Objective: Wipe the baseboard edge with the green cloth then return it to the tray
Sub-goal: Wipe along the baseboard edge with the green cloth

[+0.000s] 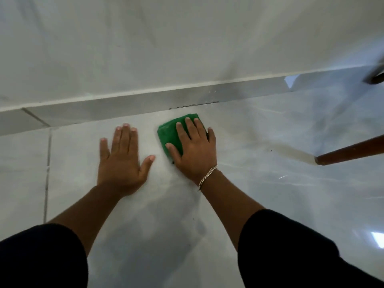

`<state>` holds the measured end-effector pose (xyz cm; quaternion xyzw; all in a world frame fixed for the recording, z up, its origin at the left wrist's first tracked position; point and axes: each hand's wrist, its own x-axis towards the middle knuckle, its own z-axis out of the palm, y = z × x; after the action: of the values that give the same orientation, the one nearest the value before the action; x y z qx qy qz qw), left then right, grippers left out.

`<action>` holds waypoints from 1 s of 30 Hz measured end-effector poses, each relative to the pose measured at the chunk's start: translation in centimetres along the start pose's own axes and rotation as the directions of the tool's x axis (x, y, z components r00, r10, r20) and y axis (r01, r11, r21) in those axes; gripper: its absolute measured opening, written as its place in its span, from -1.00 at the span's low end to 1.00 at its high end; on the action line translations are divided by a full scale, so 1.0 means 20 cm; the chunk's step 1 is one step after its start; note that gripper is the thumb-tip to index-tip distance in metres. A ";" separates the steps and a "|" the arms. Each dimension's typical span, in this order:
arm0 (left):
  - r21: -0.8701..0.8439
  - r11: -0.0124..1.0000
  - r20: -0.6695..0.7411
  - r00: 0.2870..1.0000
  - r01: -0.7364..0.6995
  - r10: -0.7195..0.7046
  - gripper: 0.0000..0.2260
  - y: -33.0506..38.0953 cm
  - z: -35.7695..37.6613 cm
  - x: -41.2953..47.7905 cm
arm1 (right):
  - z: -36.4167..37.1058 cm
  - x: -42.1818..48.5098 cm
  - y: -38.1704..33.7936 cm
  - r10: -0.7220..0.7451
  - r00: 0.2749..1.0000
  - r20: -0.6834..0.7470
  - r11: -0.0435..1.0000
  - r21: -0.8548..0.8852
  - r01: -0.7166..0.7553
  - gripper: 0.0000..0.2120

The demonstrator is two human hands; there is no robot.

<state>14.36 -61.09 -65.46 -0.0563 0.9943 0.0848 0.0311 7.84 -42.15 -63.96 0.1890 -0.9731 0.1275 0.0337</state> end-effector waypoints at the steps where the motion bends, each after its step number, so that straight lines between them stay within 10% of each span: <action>1: 0.001 1.000 0.004 1.000 0.002 -0.002 -0.22 -0.01 0.00 0.02 | 0.01 0.00 0.02 -0.023 1.000 -0.006 0.999 -0.023 0.023 -0.43; 13: 0.020 0.997 -0.008 0.998 0.070 -0.069 -0.15 -0.05 -0.03 0.09 | -0.12 0.22 0.51 0.304 0.952 -0.023 0.932 -0.202 -0.302 -0.52; 30: 0.030 0.998 -0.016 0.998 0.056 -0.055 -0.15 -0.05 -0.03 0.09 | -0.04 0.33 0.25 0.544 0.832 -0.107 0.827 -0.101 -0.553 -0.57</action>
<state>12.59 -62.42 -65.19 -0.0841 0.9938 0.0684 0.0265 -0.08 -39.87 -63.63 -0.1059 -0.9905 0.0764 0.0435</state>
